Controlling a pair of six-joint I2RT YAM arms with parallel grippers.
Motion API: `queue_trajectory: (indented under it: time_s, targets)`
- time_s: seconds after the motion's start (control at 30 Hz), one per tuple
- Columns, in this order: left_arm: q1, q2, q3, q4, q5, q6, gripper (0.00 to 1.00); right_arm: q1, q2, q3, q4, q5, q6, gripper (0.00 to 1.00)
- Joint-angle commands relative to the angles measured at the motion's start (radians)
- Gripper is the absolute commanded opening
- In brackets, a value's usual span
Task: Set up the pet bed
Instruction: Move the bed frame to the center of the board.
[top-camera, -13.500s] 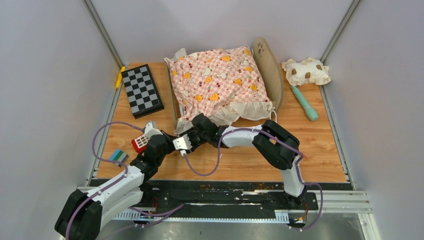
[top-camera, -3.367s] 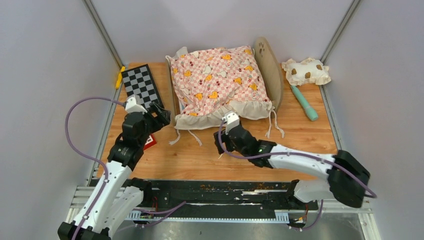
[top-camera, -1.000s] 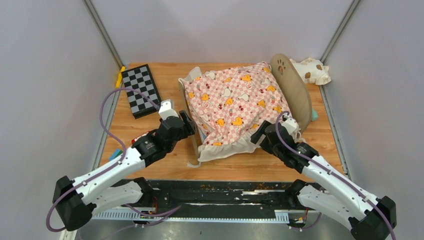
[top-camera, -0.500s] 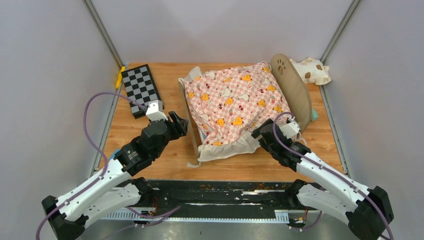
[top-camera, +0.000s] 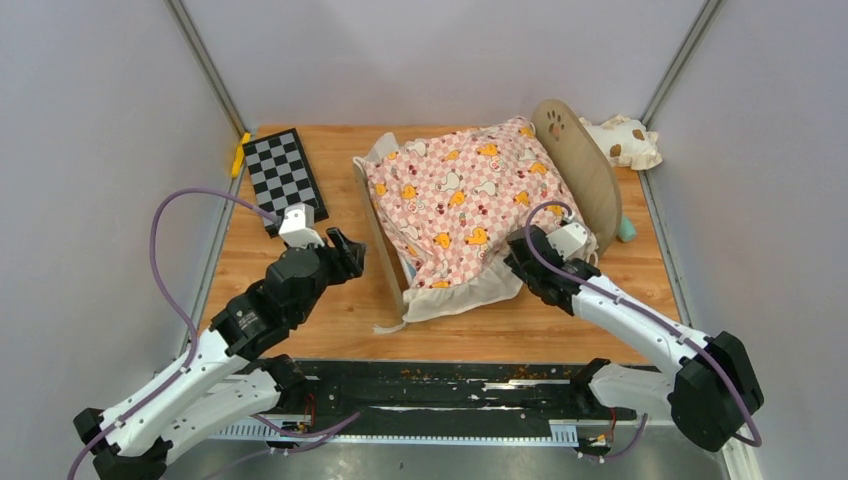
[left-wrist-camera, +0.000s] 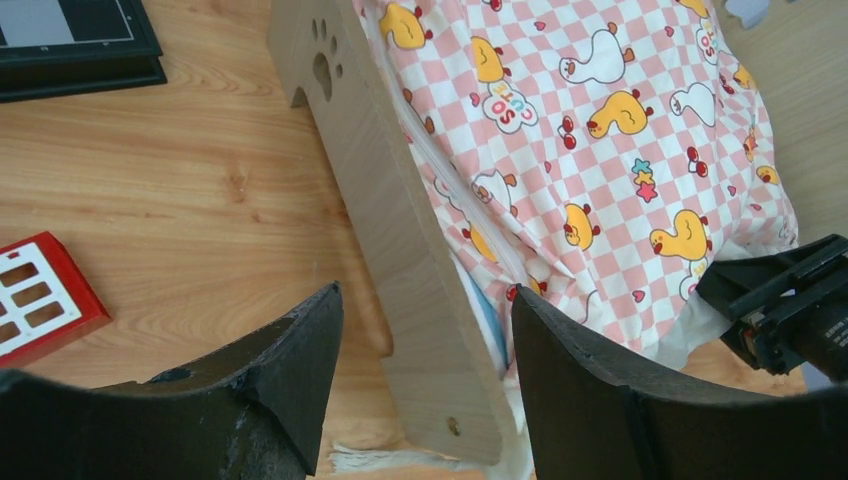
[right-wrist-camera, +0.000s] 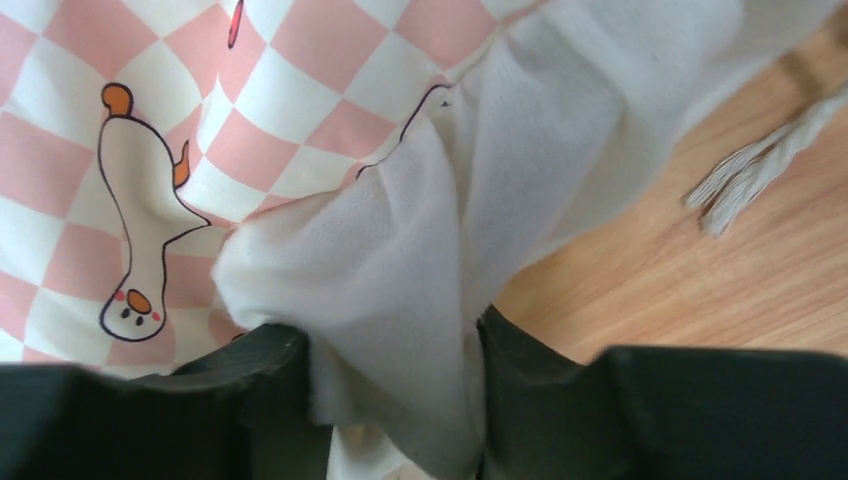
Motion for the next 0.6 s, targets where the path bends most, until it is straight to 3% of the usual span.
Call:
queue_trajectory:
  time_s: [0.0,0.17,0.3,0.57]
  targets:
    - [0.001,-0.029,0.06,-0.032,-0.039,0.044,0.7,-0.038,0.005,0.103,0.041,-0.005,-0.196,0.31]
    - [0.001,-0.032,0.072,-0.059,-0.038,0.055,0.7,-0.1,0.05,0.21,-0.004,-0.095,-0.416,0.02]
    - [0.001,-0.03,0.076,-0.065,-0.04,0.074,0.69,-0.124,0.096,0.263,-0.001,-0.156,-0.589,0.0]
    - [0.001,0.015,0.123,-0.088,-0.038,0.122,0.69,-0.238,0.214,0.398,0.039,-0.234,-0.776,0.0]
